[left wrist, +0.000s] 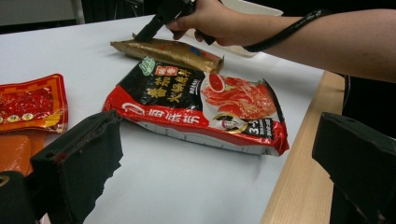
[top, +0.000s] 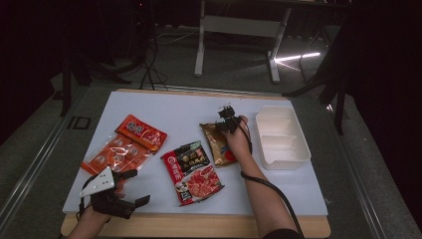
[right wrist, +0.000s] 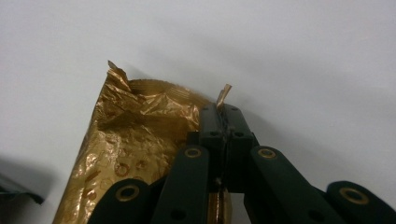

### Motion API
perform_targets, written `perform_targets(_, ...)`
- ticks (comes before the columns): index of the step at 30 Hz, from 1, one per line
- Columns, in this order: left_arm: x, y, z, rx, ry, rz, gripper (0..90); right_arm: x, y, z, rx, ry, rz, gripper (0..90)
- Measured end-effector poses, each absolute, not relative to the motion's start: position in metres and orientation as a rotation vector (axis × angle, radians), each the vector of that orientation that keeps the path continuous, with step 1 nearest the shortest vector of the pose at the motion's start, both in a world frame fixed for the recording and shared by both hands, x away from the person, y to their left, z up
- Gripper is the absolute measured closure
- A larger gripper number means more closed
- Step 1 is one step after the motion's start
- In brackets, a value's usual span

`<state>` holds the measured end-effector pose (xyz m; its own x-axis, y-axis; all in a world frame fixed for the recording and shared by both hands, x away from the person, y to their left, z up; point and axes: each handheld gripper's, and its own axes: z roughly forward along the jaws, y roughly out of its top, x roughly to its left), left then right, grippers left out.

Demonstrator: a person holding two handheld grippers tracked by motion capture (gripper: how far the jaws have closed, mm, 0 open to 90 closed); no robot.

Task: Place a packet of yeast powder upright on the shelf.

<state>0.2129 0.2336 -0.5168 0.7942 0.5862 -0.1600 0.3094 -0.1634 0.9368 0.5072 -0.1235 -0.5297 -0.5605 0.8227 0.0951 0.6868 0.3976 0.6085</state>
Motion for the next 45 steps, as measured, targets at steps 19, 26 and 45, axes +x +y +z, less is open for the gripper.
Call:
perform_targets(19,0.213,0.231,-0.517,1.771,0.697,0.293,2.0,0.467,-0.134,-0.470,1.214,2.367,1.152,89.6)
perform_targets(26,0.213,0.231,-0.517,1.772,0.701,0.300,2.0,0.447,-0.137,-0.446,1.153,2.359,1.265,89.8)
perform_targets(45,0.214,0.231,-0.518,1.783,0.707,0.301,2.0,0.423,-0.153,-0.384,1.029,2.288,1.401,89.9)
